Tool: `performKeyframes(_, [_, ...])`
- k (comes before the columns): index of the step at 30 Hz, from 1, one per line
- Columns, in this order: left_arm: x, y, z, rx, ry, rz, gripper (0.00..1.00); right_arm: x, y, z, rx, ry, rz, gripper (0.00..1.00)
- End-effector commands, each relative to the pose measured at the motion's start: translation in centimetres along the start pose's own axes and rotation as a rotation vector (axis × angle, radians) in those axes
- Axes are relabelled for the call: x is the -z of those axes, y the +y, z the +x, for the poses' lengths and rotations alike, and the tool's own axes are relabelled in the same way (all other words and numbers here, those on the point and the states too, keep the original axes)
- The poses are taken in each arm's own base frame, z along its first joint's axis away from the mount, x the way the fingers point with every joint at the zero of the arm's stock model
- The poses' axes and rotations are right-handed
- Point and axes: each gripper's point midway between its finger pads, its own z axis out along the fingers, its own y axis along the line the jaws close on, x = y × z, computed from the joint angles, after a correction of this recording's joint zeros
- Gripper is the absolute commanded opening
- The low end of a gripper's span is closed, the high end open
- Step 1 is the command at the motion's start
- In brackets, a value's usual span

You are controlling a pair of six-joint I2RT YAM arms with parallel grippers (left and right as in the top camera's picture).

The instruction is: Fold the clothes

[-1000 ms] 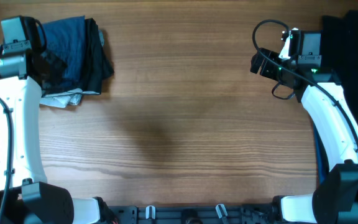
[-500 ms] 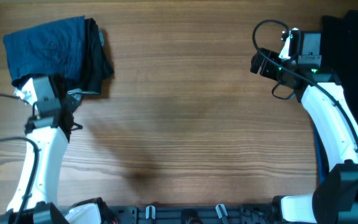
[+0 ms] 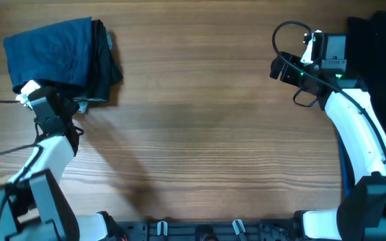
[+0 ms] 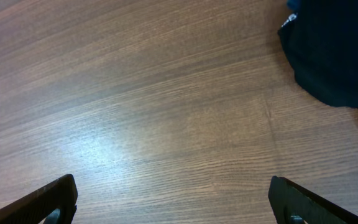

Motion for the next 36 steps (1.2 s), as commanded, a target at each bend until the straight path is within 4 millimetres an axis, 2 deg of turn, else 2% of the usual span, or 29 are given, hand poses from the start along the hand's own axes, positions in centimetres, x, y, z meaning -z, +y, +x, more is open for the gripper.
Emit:
performKeyframes(1, [-1.2, -0.1, 0.3, -0.087, -0.016, 0.016, 0.04, -0.4, -0.6, 0.1, -0.004, 0.004, 0.022, 1.0])
performKeyframes(6, [-1.4, -0.6, -0.9, -0.125, -0.073, 0.029, 0.04, -0.4, -0.6, 0.1, -0.004, 0.004, 0.021, 1.0])
performKeyframes(8, [-1.3, 0.1, -1.6, -0.145, -0.106, -0.016, 0.04, -0.4, -0.6, 0.1, -0.004, 0.004, 0.021, 1.0])
performKeyframes(11, [-1.1, 2.8, -2.8, -0.131, -0.153, -0.155, 0.04, -0.4, -0.6, 0.1, -0.004, 0.004, 0.022, 1.0])
performKeyframes(18, [-1.1, 8.3, -4.8, -0.047, -0.189, -0.269, 0.04, -0.4, -0.6, 0.1, -0.004, 0.004, 0.022, 1.0])
performKeyframes(22, [-0.8, 9.5, -5.7, -0.025, -0.223, -0.302, 0.04, -0.4, -0.6, 0.1, -0.004, 0.004, 0.021, 1.0])
performKeyframes(23, [-0.4, 10.1, -6.4, -0.016, -0.257, -0.343, 0.04, -0.4, -0.6, 0.1, -0.005, 0.004, 0.021, 1.0])
performKeyframes(26, [2.8, 12.4, -9.0, 0.086, -0.399, -0.523, 0.04, -0.4, -0.6, 0.1, -0.004, 0.004, 0.022, 1.0])
performKeyframes(29, [5.7, 10.2, -11.0, 0.106, -0.463, -0.476, 0.04, -0.4, -0.6, 0.1, -0.005, 0.004, 0.021, 1.0])
performKeyframes(31, [6.9, 6.7, -11.4, 0.076, -0.451, -0.348, 0.04, -0.4, -0.6, 0.1, -0.005, 0.004, 0.022, 1.0])
performKeyframes(33, [7.1, 1.6, -9.6, 0.004, -0.346, -0.126, 0.05, -0.4, -0.6, 0.1, -0.004, 0.004, 0.022, 0.99])
performKeyframes(34, [7.2, 0.5, -8.8, -0.017, -0.309, -0.075, 0.05, -0.4, -0.6, 0.1, -0.004, 0.004, 0.021, 1.0])
performKeyframes(35, [6.9, -1.2, -6.5, -0.06, -0.214, 0.0, 0.05, -0.4, -0.6, 0.1, -0.005, 0.004, 0.021, 1.0])
performKeyframes(36, [6.6, -1.8, -4.4, -0.091, -0.13, 0.033, 0.05, -0.4, -0.6, 0.1, -0.004, 0.004, 0.022, 1.0])
